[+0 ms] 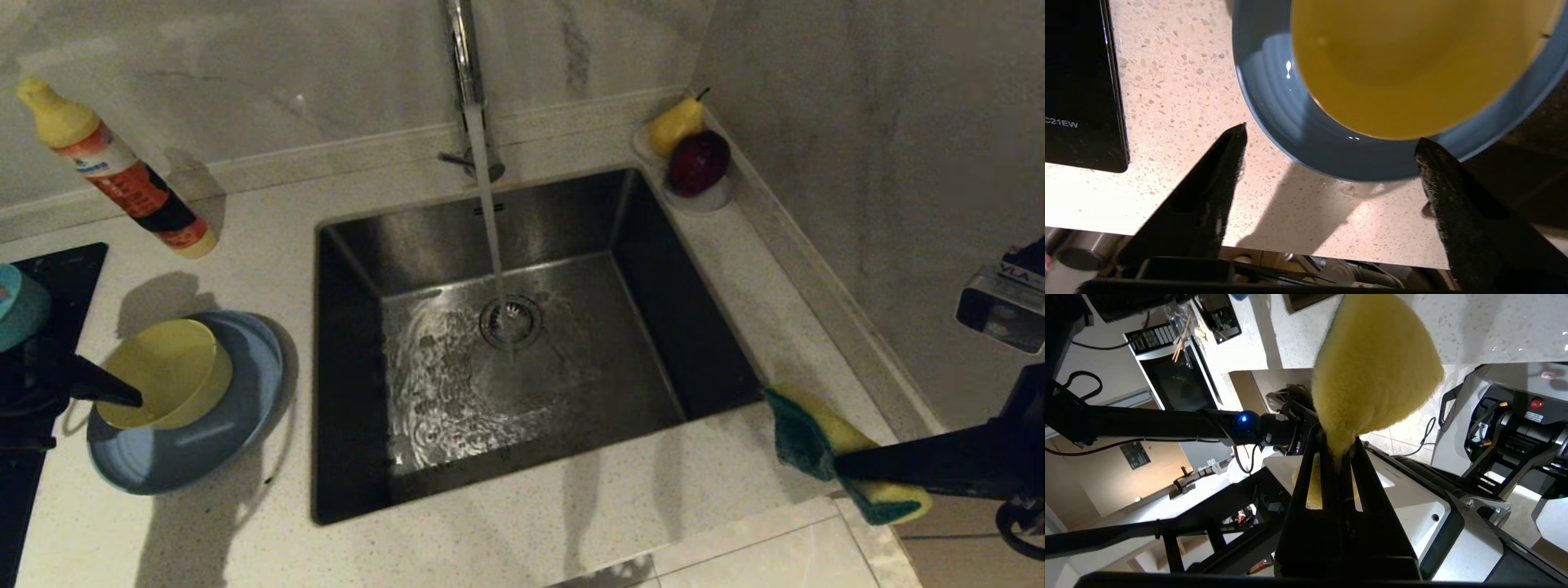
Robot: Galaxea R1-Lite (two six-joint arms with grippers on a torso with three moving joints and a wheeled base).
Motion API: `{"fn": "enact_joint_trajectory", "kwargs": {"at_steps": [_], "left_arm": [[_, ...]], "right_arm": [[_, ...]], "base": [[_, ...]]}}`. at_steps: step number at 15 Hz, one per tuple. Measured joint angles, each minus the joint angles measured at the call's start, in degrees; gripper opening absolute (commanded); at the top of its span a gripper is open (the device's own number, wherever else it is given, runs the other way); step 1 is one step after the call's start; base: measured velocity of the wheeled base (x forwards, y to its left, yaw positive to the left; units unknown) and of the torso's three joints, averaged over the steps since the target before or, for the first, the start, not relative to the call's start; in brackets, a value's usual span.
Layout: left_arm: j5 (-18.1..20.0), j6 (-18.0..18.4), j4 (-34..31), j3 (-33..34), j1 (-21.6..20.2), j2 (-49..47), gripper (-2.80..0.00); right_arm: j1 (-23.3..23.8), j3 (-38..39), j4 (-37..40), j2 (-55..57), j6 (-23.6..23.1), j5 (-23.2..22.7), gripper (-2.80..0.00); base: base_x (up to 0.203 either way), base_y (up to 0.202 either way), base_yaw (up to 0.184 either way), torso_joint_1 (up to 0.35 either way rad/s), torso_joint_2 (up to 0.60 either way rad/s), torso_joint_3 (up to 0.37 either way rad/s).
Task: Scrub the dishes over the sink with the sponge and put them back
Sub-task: Wash the bowl
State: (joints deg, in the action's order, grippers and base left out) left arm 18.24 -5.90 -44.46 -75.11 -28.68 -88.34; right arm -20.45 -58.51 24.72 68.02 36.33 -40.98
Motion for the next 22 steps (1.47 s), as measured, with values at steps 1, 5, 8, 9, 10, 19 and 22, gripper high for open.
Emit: {"fn": "enact_joint_trajectory", "kwargs": {"at_steps": [1, 5, 8, 9, 10, 19, 22], "left_arm": [[0.0, 0.0, 0.0, 0.1, 0.0, -0.3, 0.0], [0.0, 0.0, 0.3, 0.9, 0.0, -1.3, 0.0], [0.1, 0.0, 0.5, 1.4, 0.0, -1.9, 0.0], [0.1, 0.0, 0.5, 1.6, 0.0, -2.3, 0.0], [0.1, -0.1, 0.9, 1.8, 0.0, -2.7, 0.0], [0.2, -6.5, 11.2, 3.6, 0.5, -4.6, 0.0], [0.9, -8.3, 11.5, 3.4, 2.1, -4.7, 0.0]], "right_arm": [[0.3, 0.0, 0.0, 0.0, 0.0, 0.0, -2.8], [0.5, -0.1, 0.1, -0.3, 0.0, -0.2, -2.8], [0.5, 0.3, 0.1, -0.9, 0.0, -0.2, -2.8], [0.5, 0.4, 0.1, -1.0, 0.1, -0.2, -2.8], [0.5, 0.4, 0.1, -1.2, 0.1, -0.3, -2.8], [0.5, 0.6, 0.1, -1.7, 0.0, -0.2, -2.8], [0.6, 0.8, 0.0, -1.7, 0.0, -0.3, -2.8]], "base": [[0.0, 0.0, 0.0, 0.0, 0.0, 0.0], [0.0, 0.0, 0.0, 0.0, 0.0, 0.0], [0.0, 0.0, 0.0, 0.0, 0.0, 0.0], [0.0, 0.0, 0.0, 0.0, 0.0, 0.0], [0.0, 0.0, 0.0, 0.0, 0.0, 0.0], [0.0, 0.0, 0.0, 0.0, 0.0, 0.0], [0.0, 0.0, 0.0, 0.0, 0.0, 0.0]]}}
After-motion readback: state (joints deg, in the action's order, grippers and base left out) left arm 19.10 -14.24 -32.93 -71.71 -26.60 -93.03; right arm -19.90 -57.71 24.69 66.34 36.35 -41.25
